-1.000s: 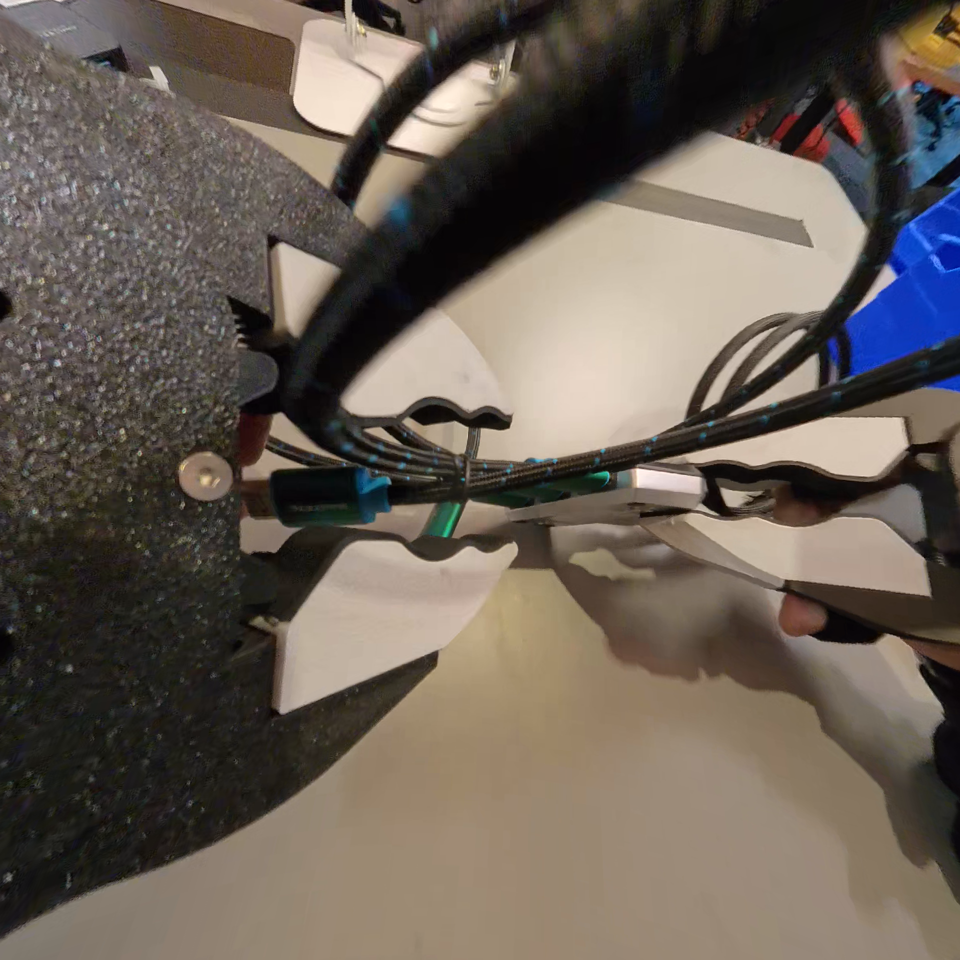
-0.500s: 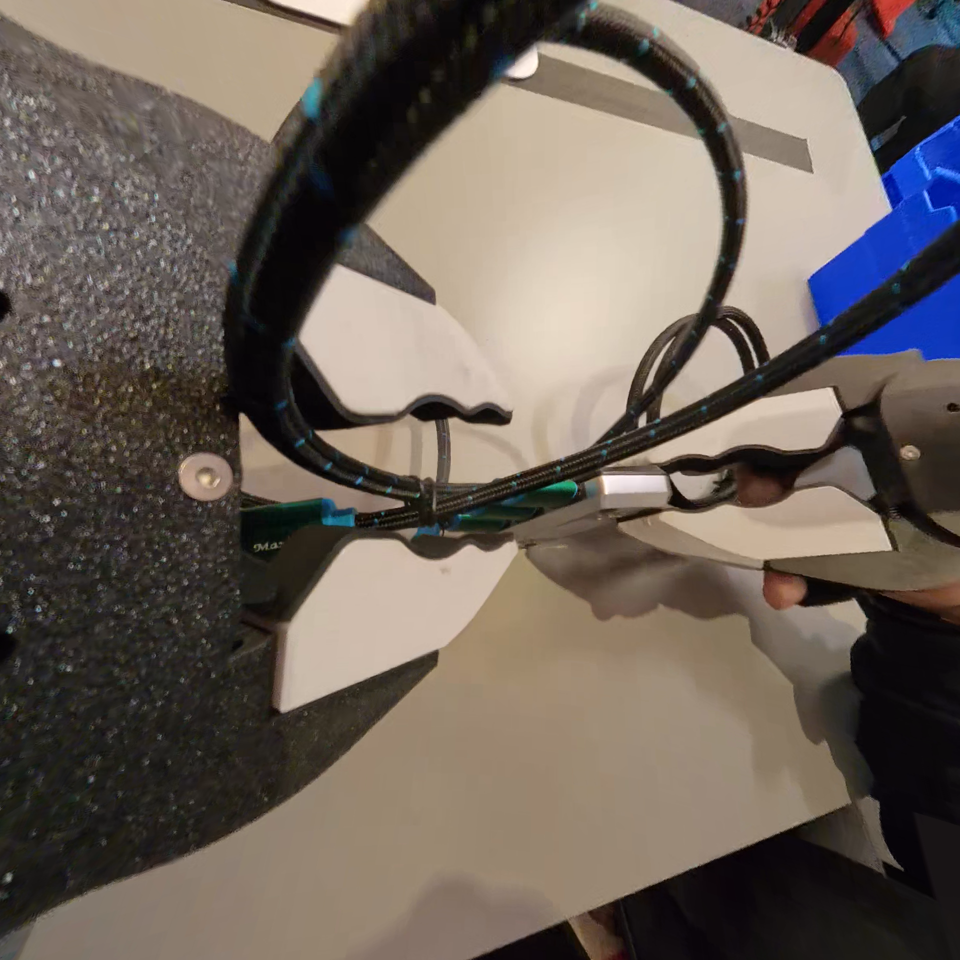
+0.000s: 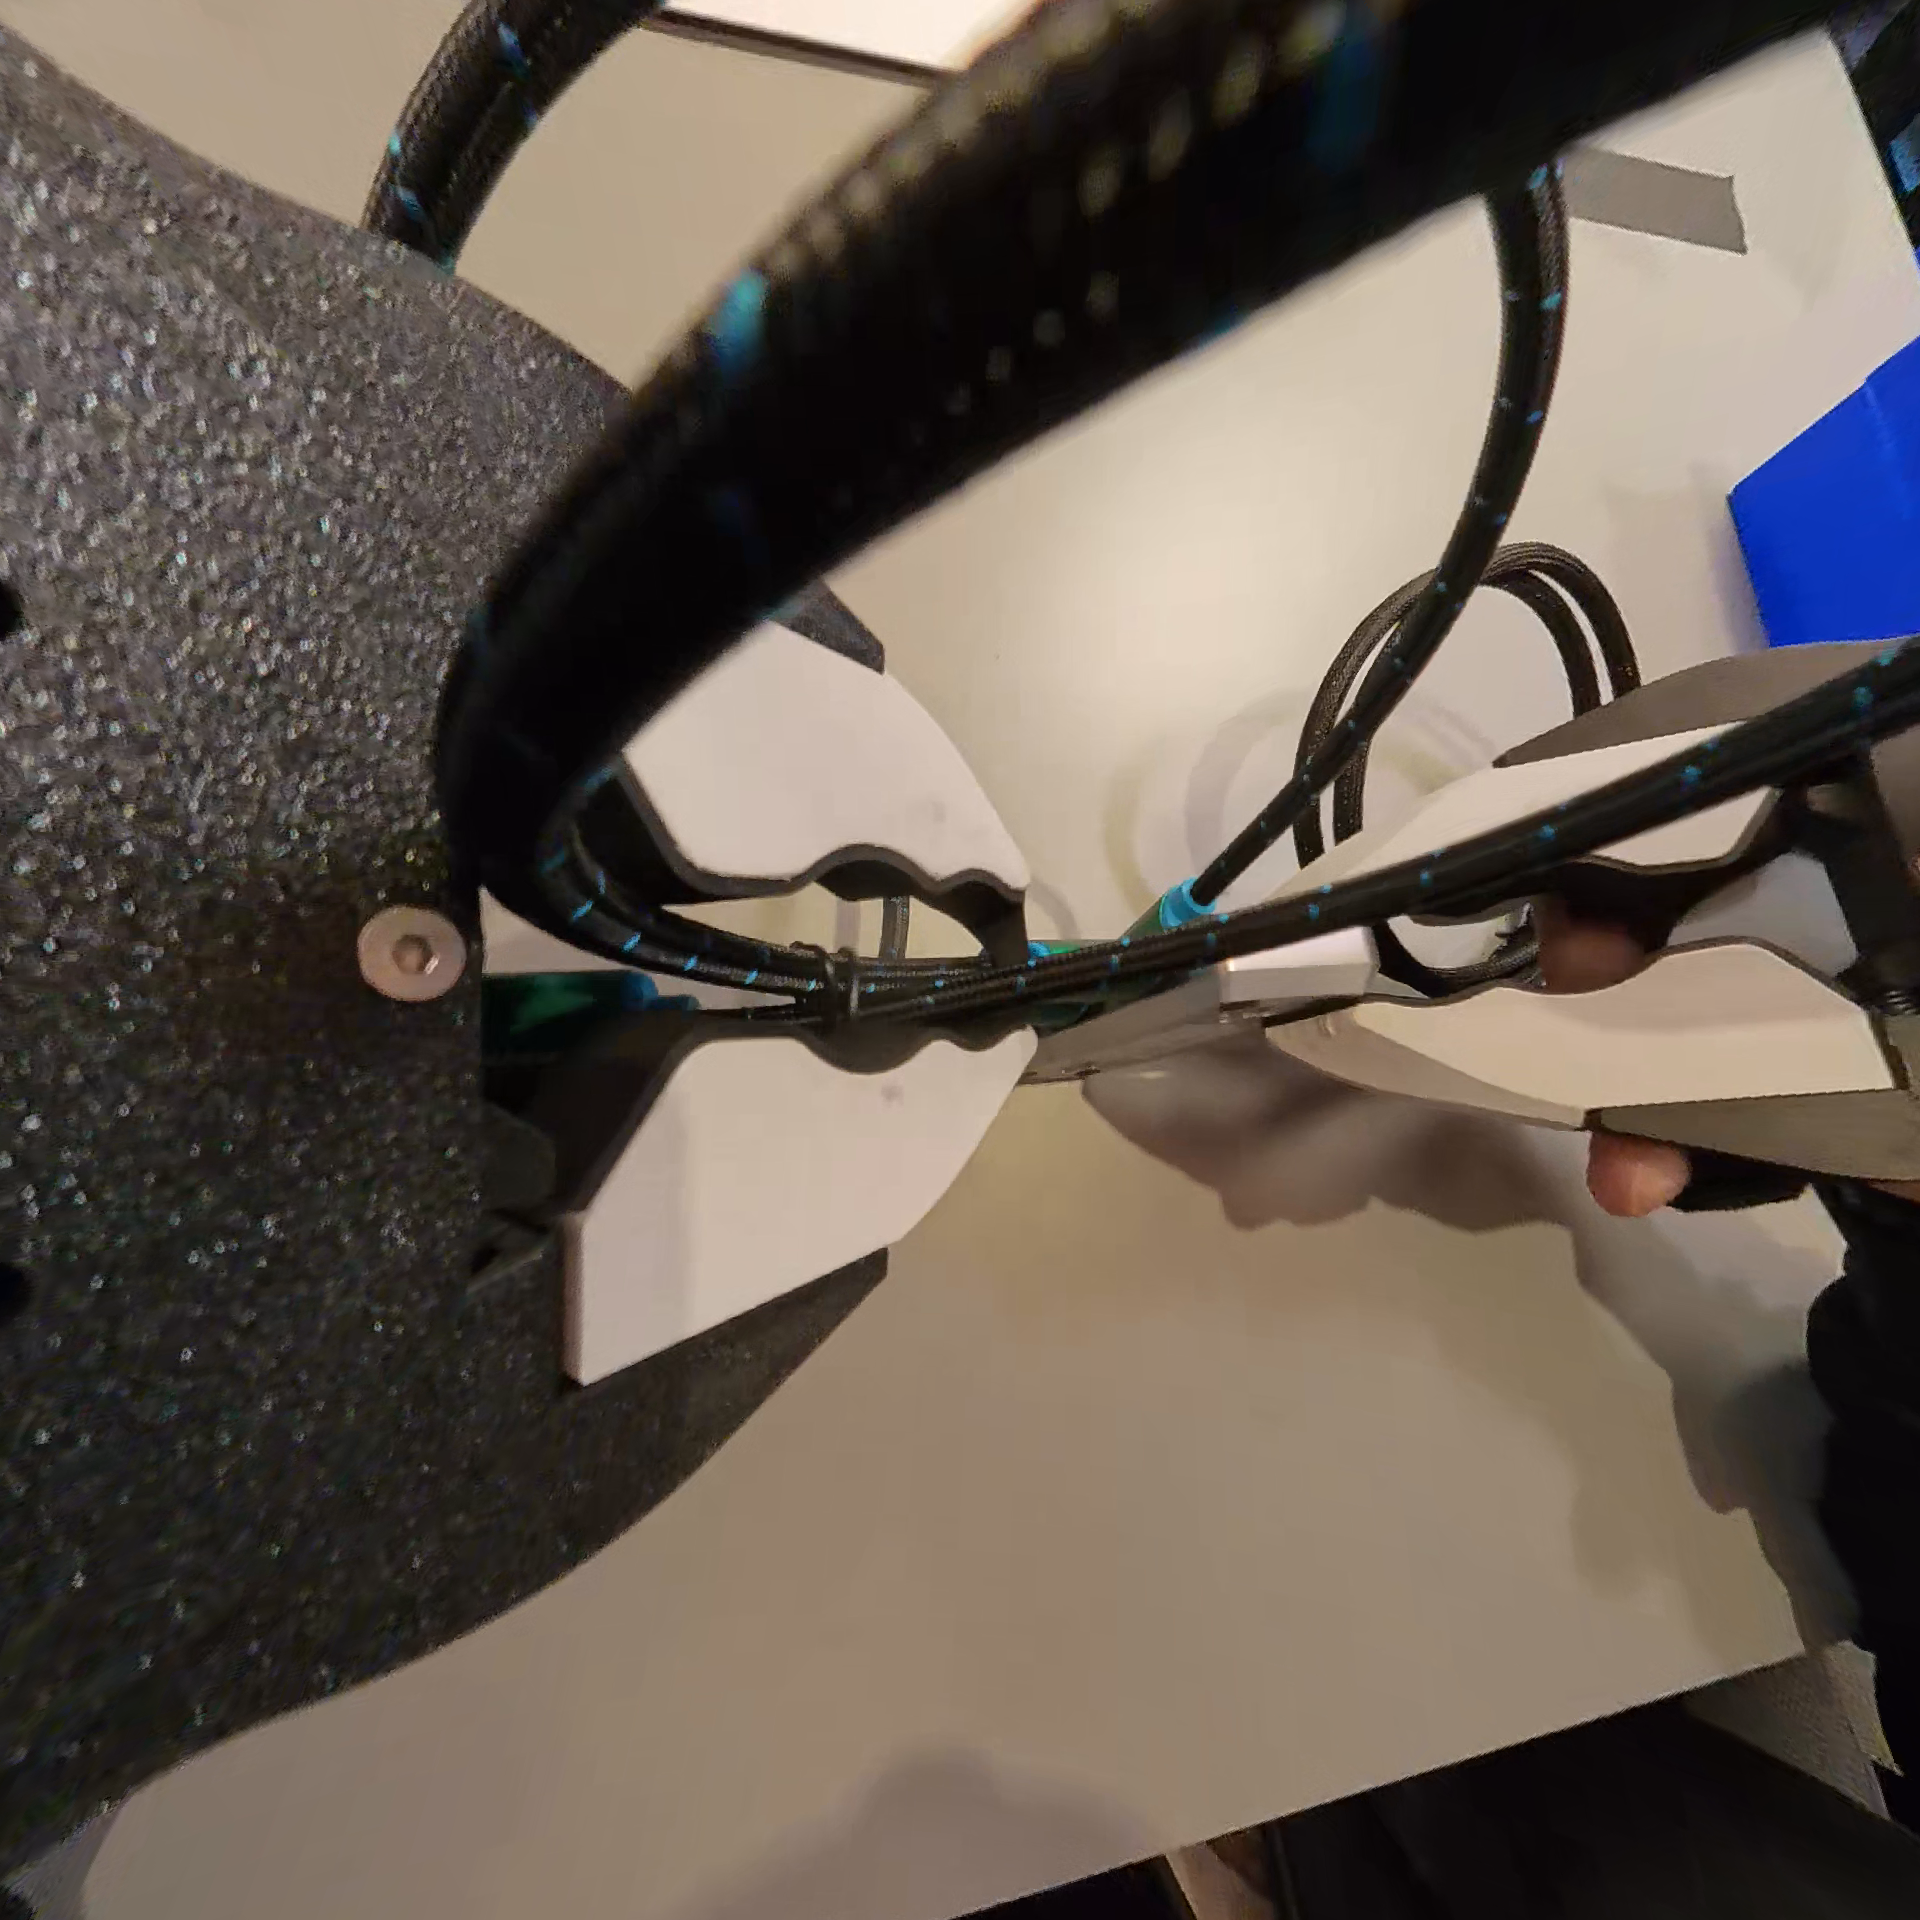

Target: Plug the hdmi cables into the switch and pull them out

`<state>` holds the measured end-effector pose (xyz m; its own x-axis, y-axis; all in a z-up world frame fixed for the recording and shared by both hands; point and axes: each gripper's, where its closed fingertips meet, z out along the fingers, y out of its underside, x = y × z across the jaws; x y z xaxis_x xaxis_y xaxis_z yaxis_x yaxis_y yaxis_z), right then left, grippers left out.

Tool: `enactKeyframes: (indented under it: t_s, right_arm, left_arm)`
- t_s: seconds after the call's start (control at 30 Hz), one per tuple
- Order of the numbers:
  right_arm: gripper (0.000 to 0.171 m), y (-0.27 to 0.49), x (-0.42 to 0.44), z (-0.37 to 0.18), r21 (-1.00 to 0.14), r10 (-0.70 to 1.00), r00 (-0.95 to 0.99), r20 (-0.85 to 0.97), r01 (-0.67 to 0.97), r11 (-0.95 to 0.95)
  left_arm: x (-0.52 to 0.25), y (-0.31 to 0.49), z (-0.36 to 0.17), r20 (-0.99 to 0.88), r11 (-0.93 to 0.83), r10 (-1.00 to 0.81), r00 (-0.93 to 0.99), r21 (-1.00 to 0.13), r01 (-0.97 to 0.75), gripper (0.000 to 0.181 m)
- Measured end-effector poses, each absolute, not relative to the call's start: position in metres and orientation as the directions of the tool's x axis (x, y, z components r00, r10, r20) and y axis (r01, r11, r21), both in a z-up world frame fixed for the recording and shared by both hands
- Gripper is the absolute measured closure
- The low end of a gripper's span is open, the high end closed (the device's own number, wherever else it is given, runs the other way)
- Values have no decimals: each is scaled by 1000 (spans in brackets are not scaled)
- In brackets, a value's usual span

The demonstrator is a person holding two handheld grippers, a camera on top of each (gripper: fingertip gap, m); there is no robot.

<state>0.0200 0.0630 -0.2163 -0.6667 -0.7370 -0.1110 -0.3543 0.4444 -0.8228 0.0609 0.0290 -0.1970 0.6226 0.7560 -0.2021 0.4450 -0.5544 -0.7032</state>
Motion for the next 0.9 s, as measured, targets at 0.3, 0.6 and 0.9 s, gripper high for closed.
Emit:
enactKeyframes:
  t_s: [0.3, 0.6, 0.9]
  right_arm:
    - [152, 67, 27, -216, -818, -756, -645, -106, -376, 436]
    - [152, 65, 24, -217, -813, -750, -656, -86, -388, 434]
    - [152, 60, 21, -214, -816, -731, -681, -47, -397, 422]
  left_arm:
    - [67, 36, -173, -205, -523, 781, 590, -732, 437, 140]
    - [61, 31, -189, -234, -547, 792, 563, -681, 486, 153]
    - [61, 37, -204, -203, -554, 786, 584, -651, 518, 160]
